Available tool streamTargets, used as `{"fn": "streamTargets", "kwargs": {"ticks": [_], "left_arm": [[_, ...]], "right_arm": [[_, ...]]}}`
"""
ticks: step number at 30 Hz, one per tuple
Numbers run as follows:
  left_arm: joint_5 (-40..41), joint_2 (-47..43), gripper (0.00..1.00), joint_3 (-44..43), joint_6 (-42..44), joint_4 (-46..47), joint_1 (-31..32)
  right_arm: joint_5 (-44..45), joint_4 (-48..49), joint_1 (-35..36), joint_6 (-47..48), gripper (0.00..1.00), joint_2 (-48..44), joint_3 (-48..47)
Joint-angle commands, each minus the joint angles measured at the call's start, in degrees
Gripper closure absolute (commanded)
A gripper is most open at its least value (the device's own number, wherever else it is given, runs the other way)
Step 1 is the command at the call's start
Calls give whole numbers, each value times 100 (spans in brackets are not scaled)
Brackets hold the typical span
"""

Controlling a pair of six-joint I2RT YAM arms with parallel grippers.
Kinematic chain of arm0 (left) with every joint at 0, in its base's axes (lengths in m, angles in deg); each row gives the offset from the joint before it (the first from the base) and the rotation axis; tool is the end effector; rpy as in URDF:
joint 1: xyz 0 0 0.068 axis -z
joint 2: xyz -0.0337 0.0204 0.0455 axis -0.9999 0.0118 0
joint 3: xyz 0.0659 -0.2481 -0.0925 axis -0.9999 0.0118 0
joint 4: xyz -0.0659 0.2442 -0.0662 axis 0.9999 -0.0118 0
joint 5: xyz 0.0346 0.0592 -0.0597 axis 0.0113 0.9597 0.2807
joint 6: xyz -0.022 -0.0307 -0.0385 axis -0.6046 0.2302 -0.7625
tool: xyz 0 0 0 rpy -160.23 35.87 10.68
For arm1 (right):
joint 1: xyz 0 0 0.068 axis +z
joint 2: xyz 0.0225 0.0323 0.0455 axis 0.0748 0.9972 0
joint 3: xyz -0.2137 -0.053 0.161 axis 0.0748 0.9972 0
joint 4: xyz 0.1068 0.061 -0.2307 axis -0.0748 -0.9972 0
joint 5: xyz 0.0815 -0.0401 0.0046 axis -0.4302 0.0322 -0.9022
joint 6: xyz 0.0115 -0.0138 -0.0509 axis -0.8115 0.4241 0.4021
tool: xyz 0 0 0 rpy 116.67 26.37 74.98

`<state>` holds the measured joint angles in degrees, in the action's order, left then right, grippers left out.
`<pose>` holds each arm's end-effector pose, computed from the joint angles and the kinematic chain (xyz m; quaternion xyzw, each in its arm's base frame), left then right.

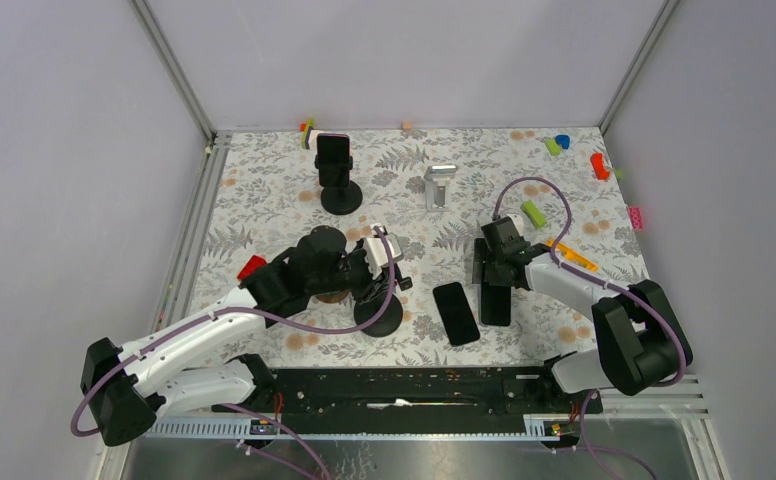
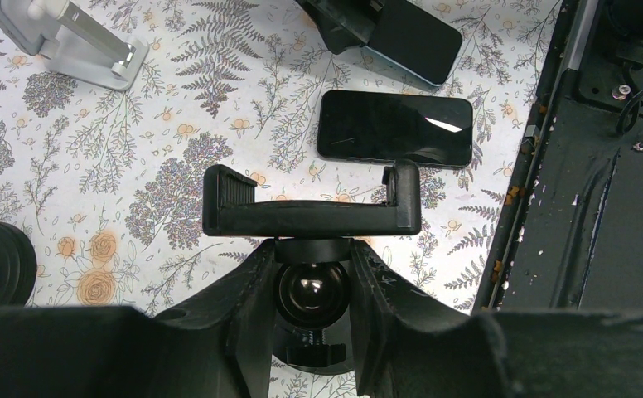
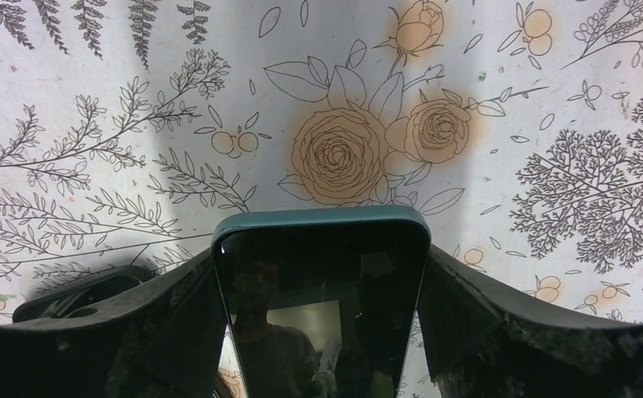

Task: Remove the phone from the phone stand
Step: Place the phone at the center of the board.

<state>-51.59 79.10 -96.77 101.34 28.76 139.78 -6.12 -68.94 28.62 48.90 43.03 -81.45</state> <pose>0.1403 -0.1836 0.2999 0.4942 0.6913 -0.2697 0.4529 0.2414 0.0990 0.1665 0.0183 0.9488 -0.0022 0.3154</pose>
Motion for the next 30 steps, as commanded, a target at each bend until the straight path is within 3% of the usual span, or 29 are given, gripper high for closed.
{"fn": "streamTargets", "kwargs": {"ticks": [1, 7, 15, 22, 30], "left_arm": [[107, -99, 100, -167, 148, 589, -14], [185, -80, 100, -167, 67, 616, -14], [327, 19, 100, -189, -94, 812, -13], [575, 230, 100, -534, -200, 1261, -104], [583, 1062, 100, -1400, -611, 1457, -1116]], "right_arm": [[-139, 85, 36, -163, 22, -81, -49], [-153, -25, 36, -260, 1, -247, 1], [320, -126, 36, -373, 0, -905, 87], [800, -809, 37, -517, 0, -1398, -294], [546, -826, 37, -371, 0, -2266, -56]]}}
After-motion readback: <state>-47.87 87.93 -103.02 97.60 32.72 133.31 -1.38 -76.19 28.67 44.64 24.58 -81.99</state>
